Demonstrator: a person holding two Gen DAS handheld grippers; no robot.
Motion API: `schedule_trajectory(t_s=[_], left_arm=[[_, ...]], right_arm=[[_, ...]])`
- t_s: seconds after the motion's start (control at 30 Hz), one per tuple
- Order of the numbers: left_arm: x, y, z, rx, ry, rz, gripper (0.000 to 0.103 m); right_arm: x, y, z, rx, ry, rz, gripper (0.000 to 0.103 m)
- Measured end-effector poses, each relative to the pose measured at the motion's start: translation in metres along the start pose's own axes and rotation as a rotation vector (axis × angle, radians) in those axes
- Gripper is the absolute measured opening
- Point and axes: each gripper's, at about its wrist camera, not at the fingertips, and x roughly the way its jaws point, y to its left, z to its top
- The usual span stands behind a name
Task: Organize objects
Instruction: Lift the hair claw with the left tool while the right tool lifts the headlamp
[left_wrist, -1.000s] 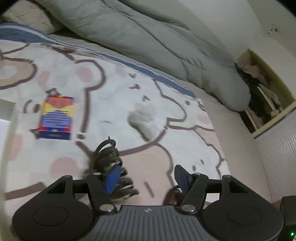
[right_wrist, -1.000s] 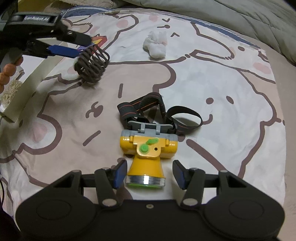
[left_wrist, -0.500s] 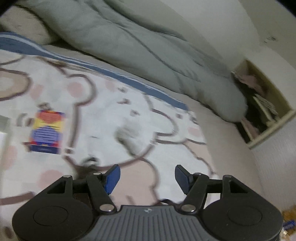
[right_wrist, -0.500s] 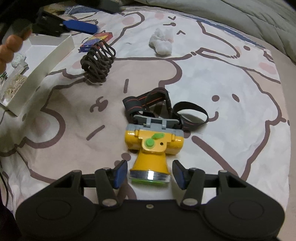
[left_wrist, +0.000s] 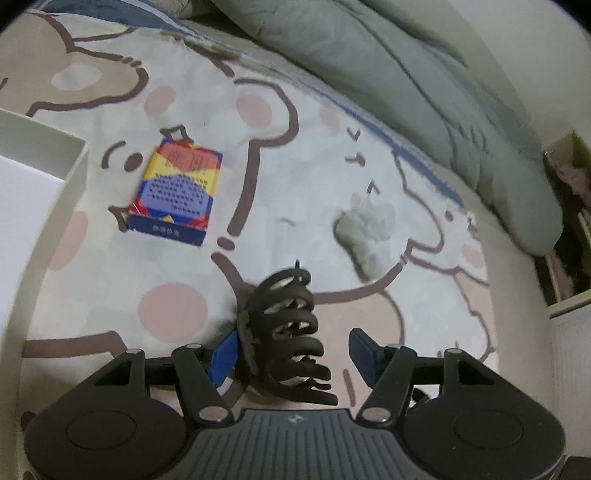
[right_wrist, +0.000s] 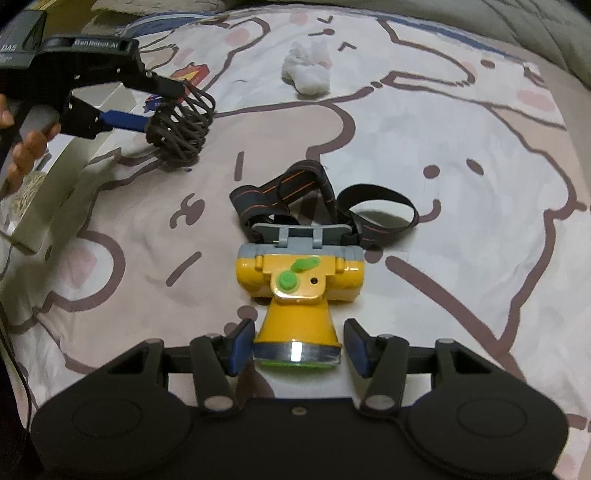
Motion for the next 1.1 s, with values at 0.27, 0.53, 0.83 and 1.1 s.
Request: schedule_trajectory(t_s=[0.27,0.53,0.83,1.1], left_arm=[[0.006,-0.011,-0.006,0.114,0.008,0.083,0.052],[-0.023,-0.048,-0.02,0.666,-0.083,0.367,0.051],[-0.029,-0.041,-0.064,1.027,0.089,0.434,0.051],[-0.051,-0.035,-0.066,0.852,0.156,0.134,0.082]], right_arm=[[0.008,0.005,0.004,-0.023,0.004,-0.021,0.052],[0.012,0.008,0.006,-0.043,0.009,-0.037,0.051],[0.012,0.013,0.01,-0.044,0.016,-0.053,0.05],[0.011,0.015,0.014,-0.018,0.023,-0.046,0.058]])
